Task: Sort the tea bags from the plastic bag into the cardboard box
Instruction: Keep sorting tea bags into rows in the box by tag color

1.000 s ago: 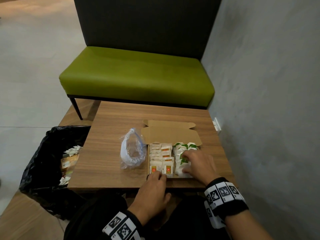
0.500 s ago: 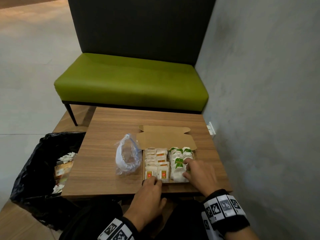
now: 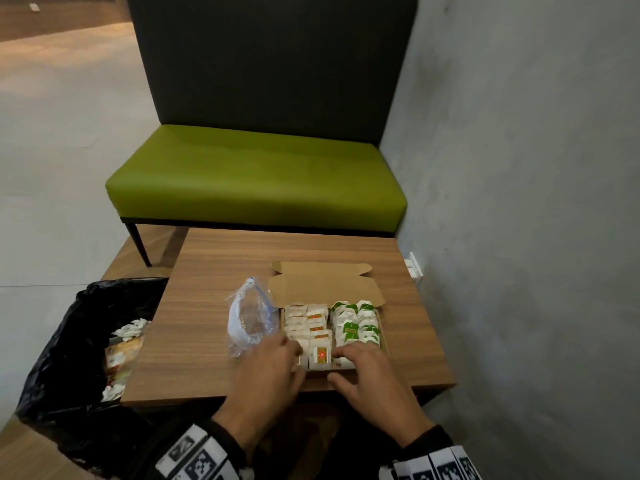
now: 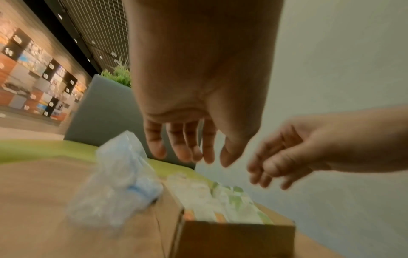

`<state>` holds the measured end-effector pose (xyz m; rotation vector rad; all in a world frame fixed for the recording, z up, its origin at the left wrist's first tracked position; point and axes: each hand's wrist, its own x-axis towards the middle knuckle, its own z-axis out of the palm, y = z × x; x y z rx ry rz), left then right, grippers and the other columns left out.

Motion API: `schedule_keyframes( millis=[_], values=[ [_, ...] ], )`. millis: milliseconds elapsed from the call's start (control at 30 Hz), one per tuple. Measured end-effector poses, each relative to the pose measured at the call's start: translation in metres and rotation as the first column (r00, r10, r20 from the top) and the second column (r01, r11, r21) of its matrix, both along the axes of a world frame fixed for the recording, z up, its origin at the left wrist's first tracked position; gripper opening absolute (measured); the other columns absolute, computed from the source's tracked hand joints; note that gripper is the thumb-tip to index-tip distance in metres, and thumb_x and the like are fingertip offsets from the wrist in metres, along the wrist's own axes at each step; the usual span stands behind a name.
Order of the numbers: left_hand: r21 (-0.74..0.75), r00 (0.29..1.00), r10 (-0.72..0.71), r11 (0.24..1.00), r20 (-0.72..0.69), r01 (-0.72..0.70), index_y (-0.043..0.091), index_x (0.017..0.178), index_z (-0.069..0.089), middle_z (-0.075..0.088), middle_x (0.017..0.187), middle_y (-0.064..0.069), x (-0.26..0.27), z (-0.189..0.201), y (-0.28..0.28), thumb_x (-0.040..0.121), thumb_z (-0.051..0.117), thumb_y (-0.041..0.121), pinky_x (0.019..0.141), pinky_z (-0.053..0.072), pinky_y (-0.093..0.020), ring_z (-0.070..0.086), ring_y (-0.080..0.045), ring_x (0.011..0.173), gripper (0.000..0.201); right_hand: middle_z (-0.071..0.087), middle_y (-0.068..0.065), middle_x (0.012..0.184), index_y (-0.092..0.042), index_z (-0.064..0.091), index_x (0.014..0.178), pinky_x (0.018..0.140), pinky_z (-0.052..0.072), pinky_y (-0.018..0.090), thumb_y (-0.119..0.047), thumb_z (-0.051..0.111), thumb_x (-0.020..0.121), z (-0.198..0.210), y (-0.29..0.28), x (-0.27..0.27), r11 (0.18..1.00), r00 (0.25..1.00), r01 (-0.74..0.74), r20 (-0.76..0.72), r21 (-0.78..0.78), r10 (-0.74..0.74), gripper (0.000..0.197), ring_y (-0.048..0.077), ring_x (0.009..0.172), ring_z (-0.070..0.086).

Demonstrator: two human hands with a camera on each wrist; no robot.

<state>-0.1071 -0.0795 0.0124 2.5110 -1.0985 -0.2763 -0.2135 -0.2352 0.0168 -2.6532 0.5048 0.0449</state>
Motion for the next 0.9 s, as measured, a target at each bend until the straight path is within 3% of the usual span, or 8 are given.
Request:
schedule_keyframes(
  millis=[167,300,400,500,567,667,800,900],
  values=[
    [-0.163,0.907,0.379,0.922,0.185,-0.352,0.022,0.118,0.054,0.049,0.113,0.001,0.049,0.021,0.017,0.092,0.059,0.038,0.077,0.038,-0.025,0.041,-0.009,0.094,0.031,0.053,-0.014,0.136,-0.033,0.054,0.136,0.105,0.037,0.023,-0.045,0.059,0.094,0.005,0.009,-0.010,1.000,0.999,-0.019,-0.038,0.008,0.020,0.043,0.004,0.126,0.043],
    [-0.028,0.858,0.513,0.858,-0.035,-0.514,0.007,0.121,0.053,0.059,0.109,-0.008,0.089,0.004,0.020,0.092,0.062,0.043,0.070,0.042,-0.030,0.055,-0.019,0.090,0.047,0.053,-0.014,0.136,-0.034,0.054,0.135,0.104,0.037,0.023,-0.044,0.059,0.094,0.010,0.013,-0.014,1.000,0.999,-0.004,-0.036,0.007,0.005,0.042,0.003,0.126,0.043],
    [0.005,0.870,0.484,0.874,-0.093,-0.485,0.007,0.088,0.063,0.059,0.071,-0.001,0.096,-0.001,0.029,0.093,0.058,0.027,0.051,0.031,-0.028,0.058,-0.019,0.067,0.021,0.052,-0.016,0.137,-0.035,0.052,0.136,0.106,0.037,0.022,-0.045,0.059,0.095,0.014,0.017,-0.016,0.999,1.000,-0.010,-0.024,0.034,0.011,0.043,0.001,0.127,0.042],
    [-0.138,0.899,0.439,0.890,0.000,-0.435,0.015,0.066,0.053,0.051,0.056,0.002,0.080,0.019,0.044,0.091,0.055,0.017,0.047,0.026,-0.029,0.054,-0.019,0.056,0.025,0.044,-0.018,0.146,-0.040,0.041,0.144,0.112,0.037,0.026,-0.045,0.061,0.093,0.021,0.018,-0.020,0.996,0.998,-0.009,0.064,0.092,0.003,0.054,-0.001,0.132,0.038],
    [-0.306,0.928,0.372,0.881,-0.025,-0.362,0.019,0.066,0.054,0.054,0.057,0.006,0.057,0.039,0.052,0.091,0.058,0.017,0.050,0.033,-0.026,0.057,-0.011,0.057,0.025,0.028,-0.019,0.155,-0.048,0.019,0.151,0.114,0.037,0.031,-0.046,0.071,0.086,0.028,0.018,-0.024,0.984,0.988,-0.032,0.154,0.172,0.005,0.082,-0.002,0.137,0.031],
    [-0.433,0.981,0.192,0.883,-0.024,-0.183,0.021,0.076,0.066,0.055,0.057,0.015,0.007,0.062,0.062,0.089,0.065,0.015,0.054,0.037,-0.010,0.056,0.003,0.062,0.015,-0.002,-0.031,0.159,-0.055,-0.018,0.147,0.115,0.034,0.031,-0.058,0.083,0.068,0.045,0.030,-0.028,0.947,0.975,-0.104,0.219,0.303,0.037,0.127,-0.002,0.146,0.018],
    [-0.578,0.996,0.077,0.815,0.046,-0.036,0.023,0.094,0.072,0.059,0.077,0.028,-0.040,0.072,0.071,0.088,0.066,0.017,0.061,0.039,-0.003,0.056,0.013,0.073,0.010,0.011,-0.040,0.155,-0.050,-0.015,0.150,0.104,0.035,0.008,-0.064,0.086,0.060,0.054,0.047,-0.040,0.902,0.936,-0.172,0.350,0.397,0.025,0.136,-0.016,0.138,0.028],
    [-0.633,0.993,0.056,0.774,0.103,0.022,0.020,0.100,0.072,0.063,0.088,0.025,-0.050,0.071,0.075,0.089,0.057,0.027,0.066,0.045,-0.004,0.057,0.013,0.081,0.020,0.026,-0.053,0.140,-0.054,-0.009,0.150,0.092,0.045,0.007,-0.061,0.088,0.059,0.053,0.053,-0.052,0.918,0.927,-0.140,0.375,0.370,-0.010,0.134,-0.019,0.119,0.048]
  ],
)
